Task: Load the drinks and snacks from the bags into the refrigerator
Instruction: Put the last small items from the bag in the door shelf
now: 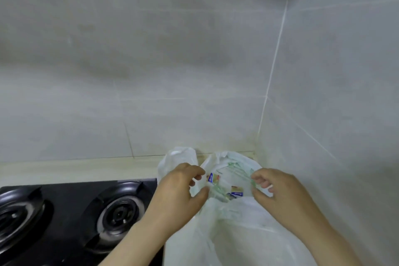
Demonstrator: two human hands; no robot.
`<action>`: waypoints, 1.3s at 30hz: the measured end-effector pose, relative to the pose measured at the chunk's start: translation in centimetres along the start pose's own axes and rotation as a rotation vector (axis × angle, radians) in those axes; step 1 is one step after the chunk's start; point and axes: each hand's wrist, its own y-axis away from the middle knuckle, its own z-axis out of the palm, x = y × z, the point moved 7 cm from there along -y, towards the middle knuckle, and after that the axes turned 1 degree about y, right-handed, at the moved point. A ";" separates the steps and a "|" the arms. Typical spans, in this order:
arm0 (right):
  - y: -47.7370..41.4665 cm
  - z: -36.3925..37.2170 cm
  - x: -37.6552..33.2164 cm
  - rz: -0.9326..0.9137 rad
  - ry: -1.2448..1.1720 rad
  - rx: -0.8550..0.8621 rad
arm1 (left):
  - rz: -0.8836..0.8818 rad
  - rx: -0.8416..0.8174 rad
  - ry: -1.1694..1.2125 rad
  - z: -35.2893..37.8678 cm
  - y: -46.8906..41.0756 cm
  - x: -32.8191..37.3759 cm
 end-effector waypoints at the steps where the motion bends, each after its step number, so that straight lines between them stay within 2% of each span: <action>1: -0.4 0.7 0.8 0.019 -0.009 -0.014 | -0.012 -0.014 -0.002 0.7 -0.5 -0.6; 9: -2.4 6.2 5.0 0.166 -0.020 -0.101 | -0.077 -0.181 0.076 6.8 -4.0 -6.3; 21: -7.2 11.2 7.2 0.299 0.097 -0.212 | -0.145 -0.279 0.163 10.4 -8.9 -13.1; 27: -10.9 14.9 9.0 0.295 0.086 -0.309 | -0.203 -0.297 0.109 12.3 -11.1 -15.6; 31: -13.4 17.2 11.9 0.311 0.090 -0.312 | -0.215 -0.329 0.036 14.6 -12.8 -16.4; 39: -14.1 22.6 18.0 0.397 0.036 -0.417 | -0.263 -0.378 0.015 19.8 -13.8 -17.8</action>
